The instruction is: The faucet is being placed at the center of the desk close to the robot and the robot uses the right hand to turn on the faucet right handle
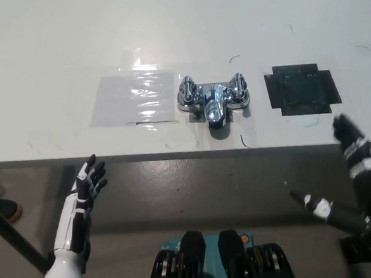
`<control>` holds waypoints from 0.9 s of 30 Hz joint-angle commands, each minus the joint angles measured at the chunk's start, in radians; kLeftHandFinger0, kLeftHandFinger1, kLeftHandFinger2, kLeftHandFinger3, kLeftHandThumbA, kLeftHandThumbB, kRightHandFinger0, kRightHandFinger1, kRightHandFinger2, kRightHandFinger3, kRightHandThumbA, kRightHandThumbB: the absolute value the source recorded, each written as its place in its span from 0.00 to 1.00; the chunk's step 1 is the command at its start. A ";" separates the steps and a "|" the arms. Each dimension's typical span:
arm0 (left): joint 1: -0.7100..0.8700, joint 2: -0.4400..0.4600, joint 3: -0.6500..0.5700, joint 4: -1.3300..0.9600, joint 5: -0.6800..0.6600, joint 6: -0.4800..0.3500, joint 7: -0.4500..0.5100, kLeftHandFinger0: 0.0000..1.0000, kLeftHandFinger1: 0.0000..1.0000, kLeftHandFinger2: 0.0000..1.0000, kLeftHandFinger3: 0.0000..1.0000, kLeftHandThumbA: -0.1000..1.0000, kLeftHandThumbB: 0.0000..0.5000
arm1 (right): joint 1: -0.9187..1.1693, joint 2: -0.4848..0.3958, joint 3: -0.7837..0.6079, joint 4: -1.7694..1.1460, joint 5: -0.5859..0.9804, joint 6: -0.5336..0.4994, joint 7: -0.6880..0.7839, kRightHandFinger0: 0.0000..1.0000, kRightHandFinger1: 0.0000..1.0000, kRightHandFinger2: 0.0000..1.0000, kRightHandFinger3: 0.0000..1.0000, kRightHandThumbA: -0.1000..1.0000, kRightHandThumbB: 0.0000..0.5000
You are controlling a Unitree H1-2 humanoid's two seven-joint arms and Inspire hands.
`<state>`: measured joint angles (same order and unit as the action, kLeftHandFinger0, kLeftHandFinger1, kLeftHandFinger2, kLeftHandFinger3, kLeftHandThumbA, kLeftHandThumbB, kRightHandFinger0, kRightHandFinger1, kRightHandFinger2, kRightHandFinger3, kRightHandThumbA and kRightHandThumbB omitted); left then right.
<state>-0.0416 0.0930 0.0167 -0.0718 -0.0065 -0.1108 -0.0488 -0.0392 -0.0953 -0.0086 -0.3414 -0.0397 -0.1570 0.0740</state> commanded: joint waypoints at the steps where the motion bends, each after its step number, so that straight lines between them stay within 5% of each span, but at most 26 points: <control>1: -0.004 0.019 -0.021 -0.036 -0.068 -0.072 -0.066 1.00 1.00 1.00 1.00 1.00 0.88 | -0.149 -0.095 -0.005 -0.164 -0.140 0.266 0.061 1.00 1.00 1.00 1.00 1.00 0.49; 4: 0.003 0.006 -0.033 -0.058 -0.075 -0.049 -0.069 1.00 1.00 1.00 1.00 1.00 1.00 | -0.317 -0.209 -0.007 -0.162 -0.175 0.418 0.115 1.00 1.00 1.00 1.00 1.00 0.57; 11: 0.013 0.010 -0.042 -0.050 -0.083 -0.073 -0.090 1.00 1.00 1.00 1.00 1.00 0.85 | -0.573 -0.324 0.032 -0.071 -0.186 0.626 0.197 1.00 1.00 1.00 1.00 1.00 0.64; 14: 0.022 0.010 -0.045 -0.050 -0.073 -0.078 -0.090 1.00 1.00 1.00 1.00 1.00 0.82 | -0.669 -0.336 0.047 0.006 -0.232 0.627 0.271 1.00 1.00 1.00 1.00 1.00 0.59; 19: 0.037 0.011 -0.042 -0.044 -0.063 -0.079 -0.087 1.00 1.00 1.00 1.00 1.00 0.77 | -0.853 -0.363 0.146 0.199 -0.305 0.627 0.409 1.00 1.00 1.00 1.00 1.00 0.73; 24: 0.043 0.010 -0.036 -0.031 -0.054 -0.099 -0.084 1.00 1.00 1.00 1.00 1.00 0.71 | -1.063 -0.384 0.293 0.447 -0.388 0.627 0.533 1.00 1.00 1.00 1.00 1.00 0.62; 27: 0.049 0.017 -0.034 -0.030 -0.044 -0.092 -0.085 1.00 1.00 1.00 1.00 1.00 0.71 | -1.151 -0.353 0.356 0.578 -0.421 0.627 0.532 1.00 1.00 1.00 1.00 1.00 0.64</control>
<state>-0.0055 0.0910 -0.0065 -0.0714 -0.0417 -0.1166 -0.1062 -0.8919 -0.4136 0.2021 0.0079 -0.2760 0.3491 0.3701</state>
